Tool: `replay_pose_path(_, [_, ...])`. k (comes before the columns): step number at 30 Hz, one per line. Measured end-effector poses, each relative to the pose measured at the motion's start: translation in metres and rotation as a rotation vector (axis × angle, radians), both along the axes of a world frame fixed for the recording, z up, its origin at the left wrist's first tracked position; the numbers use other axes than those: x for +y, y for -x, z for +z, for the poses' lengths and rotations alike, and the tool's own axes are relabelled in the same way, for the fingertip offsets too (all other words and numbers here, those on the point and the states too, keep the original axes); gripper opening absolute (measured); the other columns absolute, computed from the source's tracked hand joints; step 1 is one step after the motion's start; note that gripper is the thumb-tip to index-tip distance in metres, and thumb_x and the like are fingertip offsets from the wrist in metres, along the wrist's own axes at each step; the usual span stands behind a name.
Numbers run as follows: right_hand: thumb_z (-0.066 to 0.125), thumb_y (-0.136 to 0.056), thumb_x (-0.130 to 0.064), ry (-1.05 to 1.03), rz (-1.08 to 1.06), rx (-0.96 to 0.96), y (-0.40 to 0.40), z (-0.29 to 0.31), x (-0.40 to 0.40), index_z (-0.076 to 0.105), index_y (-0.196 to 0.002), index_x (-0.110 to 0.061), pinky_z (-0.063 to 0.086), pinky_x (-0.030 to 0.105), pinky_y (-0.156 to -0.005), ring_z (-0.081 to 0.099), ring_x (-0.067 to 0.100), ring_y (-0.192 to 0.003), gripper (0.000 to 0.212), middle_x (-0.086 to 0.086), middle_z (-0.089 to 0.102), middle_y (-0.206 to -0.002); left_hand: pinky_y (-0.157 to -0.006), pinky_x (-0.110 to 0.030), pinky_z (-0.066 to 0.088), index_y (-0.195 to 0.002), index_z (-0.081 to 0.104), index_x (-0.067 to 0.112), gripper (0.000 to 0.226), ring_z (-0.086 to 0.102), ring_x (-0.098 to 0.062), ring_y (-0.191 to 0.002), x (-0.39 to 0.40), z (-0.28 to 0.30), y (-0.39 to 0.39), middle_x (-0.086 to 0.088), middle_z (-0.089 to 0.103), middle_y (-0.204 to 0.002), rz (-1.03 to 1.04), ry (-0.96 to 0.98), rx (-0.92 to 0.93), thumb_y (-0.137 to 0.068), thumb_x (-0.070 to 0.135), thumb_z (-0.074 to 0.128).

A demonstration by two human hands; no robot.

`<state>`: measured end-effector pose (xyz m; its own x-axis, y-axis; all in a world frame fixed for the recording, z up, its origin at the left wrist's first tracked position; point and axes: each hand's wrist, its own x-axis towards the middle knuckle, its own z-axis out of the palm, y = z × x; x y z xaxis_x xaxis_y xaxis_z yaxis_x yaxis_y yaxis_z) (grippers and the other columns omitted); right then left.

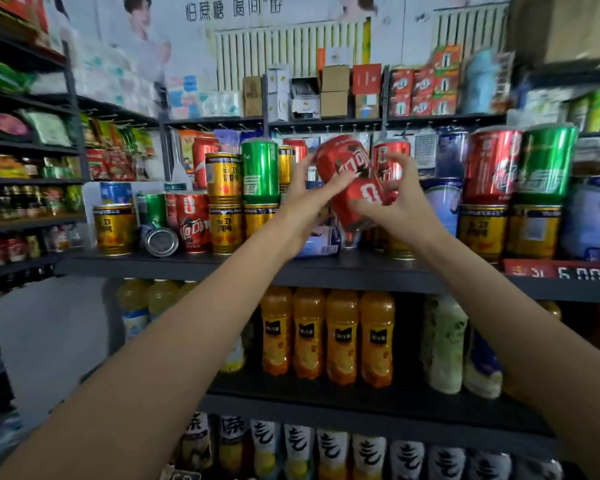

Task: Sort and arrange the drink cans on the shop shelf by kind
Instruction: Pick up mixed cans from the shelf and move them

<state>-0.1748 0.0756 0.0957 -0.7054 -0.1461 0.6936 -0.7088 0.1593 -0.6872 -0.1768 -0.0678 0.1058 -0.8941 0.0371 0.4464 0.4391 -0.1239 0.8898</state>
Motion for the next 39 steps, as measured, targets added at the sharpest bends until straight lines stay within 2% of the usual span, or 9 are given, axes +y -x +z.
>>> replay_pose_path(3, [0.080, -0.068, -0.011, -0.221, -0.066, 0.146, 0.016, 0.003, 0.000, -0.001, -0.148, -0.023, 0.043, 0.027, -0.097, 0.052, 0.016, -0.115, 0.114, -0.002, 0.043, -0.133, -0.080, -0.032, 0.052, -0.136, 0.029, 0.037, 0.071, 0.059, -0.008, -0.092, -0.007, 0.016, -0.003, -0.001, 0.060, -0.110, 0.001, 0.401, 0.097, -0.081, 0.018, 0.069])
replay_pose_path(9, [0.085, -0.063, -0.023, -0.417, -0.409, 0.082, 0.034, -0.015, 0.000, 0.024, -0.139, -0.025, 0.042, 0.037, -0.088, 0.049, 0.032, -0.111, 0.096, 0.016, 0.042, -0.128, -0.092, -0.033, 0.045, -0.145, 0.020, 0.027, 0.074, 0.053, -0.022, -0.112, -0.036, 0.005, 0.020, -0.011, 0.054, -0.127, 0.411, 0.995, 0.197, -0.085, 0.023, 0.064])
replay_pose_path(17, [0.083, -0.066, -0.030, -0.628, -0.548, 0.120, 0.054, -0.016, -0.014, 0.024, -0.135, -0.023, 0.050, 0.046, -0.082, 0.055, 0.040, -0.104, 0.091, 0.018, 0.039, -0.128, -0.100, -0.043, 0.040, -0.146, 0.016, 0.023, 0.089, 0.044, -0.028, -0.125, -0.063, -0.023, 0.037, -0.010, 0.044, -0.140, 0.531, 1.454, 0.165, -0.078, 0.037, 0.071])
replay_pose_path(23, [0.076, -0.075, -0.031, -0.815, -0.666, 0.218, 0.059, -0.014, -0.023, 0.019, -0.139, -0.015, 0.051, 0.041, -0.081, 0.057, 0.039, -0.103, 0.088, 0.022, 0.032, -0.134, -0.094, -0.035, 0.042, -0.146, 0.015, 0.022, 0.092, 0.045, -0.026, -0.122, -0.076, -0.031, 0.042, -0.009, 0.042, -0.140, 0.553, 1.368, 0.117, -0.076, 0.028, 0.074])
replay_pose_path(27, [0.071, -0.076, -0.045, -0.938, -0.776, 0.185, 0.065, -0.010, -0.030, 0.021, -0.138, -0.004, 0.047, 0.037, -0.090, 0.052, 0.040, -0.113, 0.089, 0.028, 0.022, -0.142, -0.090, -0.031, 0.042, -0.137, 0.037, 0.017, 0.074, 0.048, -0.021, -0.117, -0.079, -0.032, 0.044, -0.004, 0.050, -0.133, 0.594, 1.394, 0.176, -0.075, 0.033, 0.074])
replay_pose_path(31, [0.057, -0.083, -0.055, -1.125, -0.974, 0.370, 0.065, 0.002, -0.033, 0.040, -0.126, 0.000, 0.034, 0.040, -0.103, 0.036, 0.035, -0.125, 0.072, 0.022, 0.039, -0.134, -0.090, -0.029, 0.040, -0.129, 0.048, 0.016, 0.064, 0.049, -0.019, -0.114, -0.087, -0.031, 0.041, -0.002, 0.053, -0.128, 0.604, 1.359, 0.245, -0.074, 0.032, 0.075])
replay_pose_path(33, [0.056, -0.086, -0.049, -1.049, -0.885, 0.446, 0.062, 0.011, -0.030, 0.040, -0.132, -0.003, 0.028, 0.041, -0.107, 0.030, 0.033, -0.130, 0.067, 0.019, 0.037, -0.139, -0.092, -0.029, 0.038, -0.128, 0.048, 0.017, 0.061, 0.048, -0.017, -0.113, -0.091, -0.027, 0.038, 0.000, 0.054, -0.125, 0.621, 1.363, 0.342, -0.074, 0.029, 0.075])
replay_pose_path(36, [0.064, -0.081, -0.044, -0.910, -0.515, 0.464, 0.051, 0.020, -0.037, 0.033, -0.142, -0.015, 0.021, 0.036, -0.111, 0.024, 0.024, -0.134, 0.074, 0.008, 0.032, -0.146, -0.100, -0.028, 0.029, -0.129, 0.046, 0.021, 0.061, 0.043, -0.014, -0.116, -0.102, -0.017, 0.033, 0.004, 0.052, -0.126, 0.680, 1.337, 0.497, -0.075, 0.030, 0.073])
replay_pose_path(39, [0.072, -0.074, -0.043, -0.990, -0.365, 0.418, 0.047, 0.014, -0.063, 0.035, -0.140, -0.017, 0.030, 0.031, -0.100, 0.035, 0.020, -0.122, 0.079, 0.003, 0.045, -0.136, -0.110, -0.028, 0.007, -0.129, 0.047, 0.028, 0.062, 0.037, -0.011, -0.124, -0.111, 0.001, 0.029, 0.011, 0.050, -0.128, 0.703, 1.345, 0.676, -0.073, 0.032, 0.073])
